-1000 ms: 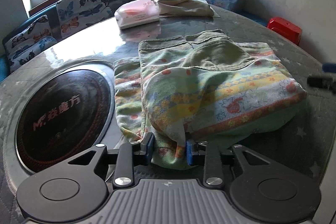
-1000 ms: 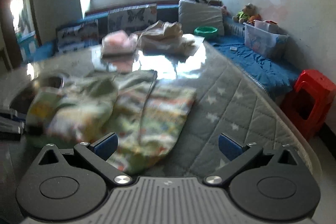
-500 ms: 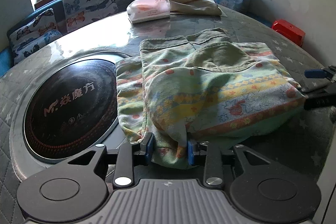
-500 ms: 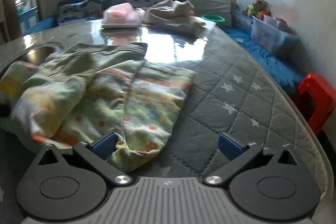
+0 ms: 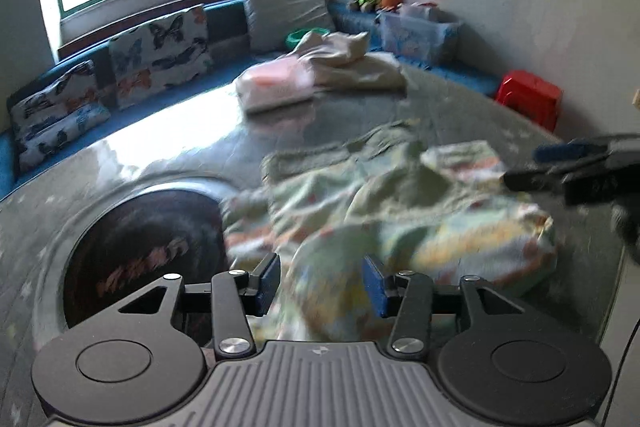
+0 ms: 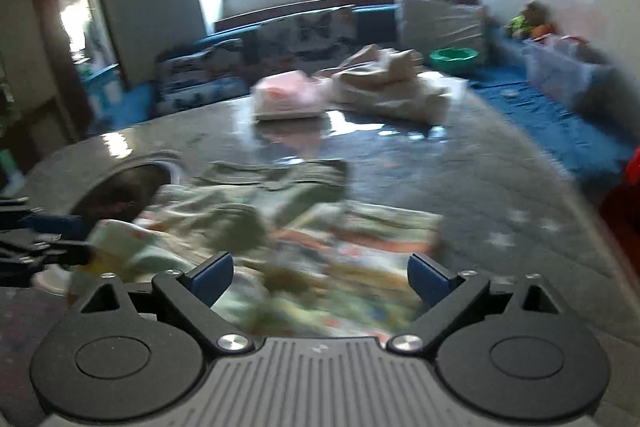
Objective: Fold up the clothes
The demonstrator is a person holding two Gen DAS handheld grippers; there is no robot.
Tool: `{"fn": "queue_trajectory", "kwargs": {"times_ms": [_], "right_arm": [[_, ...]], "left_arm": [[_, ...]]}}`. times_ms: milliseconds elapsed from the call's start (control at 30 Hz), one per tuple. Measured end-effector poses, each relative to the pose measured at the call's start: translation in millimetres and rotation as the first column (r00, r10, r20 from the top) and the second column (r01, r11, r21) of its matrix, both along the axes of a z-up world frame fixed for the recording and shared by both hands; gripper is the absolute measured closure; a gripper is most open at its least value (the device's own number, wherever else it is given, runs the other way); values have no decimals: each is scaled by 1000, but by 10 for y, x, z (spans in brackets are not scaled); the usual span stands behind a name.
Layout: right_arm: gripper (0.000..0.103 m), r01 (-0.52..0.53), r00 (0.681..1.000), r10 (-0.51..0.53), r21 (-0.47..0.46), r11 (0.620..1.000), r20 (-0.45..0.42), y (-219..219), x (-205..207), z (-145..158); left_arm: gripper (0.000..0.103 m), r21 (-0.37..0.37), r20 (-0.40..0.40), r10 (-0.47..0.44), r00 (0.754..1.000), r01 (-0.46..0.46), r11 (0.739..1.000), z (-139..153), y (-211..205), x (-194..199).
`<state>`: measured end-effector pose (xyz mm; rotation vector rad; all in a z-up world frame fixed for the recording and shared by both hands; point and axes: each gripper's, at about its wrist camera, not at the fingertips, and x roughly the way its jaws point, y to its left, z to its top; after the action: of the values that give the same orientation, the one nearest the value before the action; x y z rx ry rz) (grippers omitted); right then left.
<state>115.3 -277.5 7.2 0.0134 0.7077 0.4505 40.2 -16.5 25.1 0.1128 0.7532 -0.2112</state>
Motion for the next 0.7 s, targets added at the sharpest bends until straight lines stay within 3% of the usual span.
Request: {"fn": "queue_trajectory", "kwargs": {"times_ms": [200, 267, 367, 600, 700], "right_arm": [[24, -94, 992, 97, 52, 994, -76, 306, 181, -160], [29, -106, 989, 111, 61, 993, -97, 364, 212, -216], [46, -122, 984, 131, 79, 989, -123, 425, 247, -284], [78, -131, 983, 144, 112, 985, -111, 401, 158, -213], [84, -133, 986, 145, 133, 982, -78, 348, 89, -106]], "left_arm": [[56, -66, -68, -43, 997, 39, 997, -158, -40, 300], [71, -77, -66, -63, 996, 58, 995, -178, -40, 320], [86, -98, -61, -82, 995, 76, 992, -166, -15, 305], [91, -120, -3, -130, 992, 128, 984, -45, 0, 139], [91, -127, 20, -141, 990, 142, 982, 7, 33, 41]]}}
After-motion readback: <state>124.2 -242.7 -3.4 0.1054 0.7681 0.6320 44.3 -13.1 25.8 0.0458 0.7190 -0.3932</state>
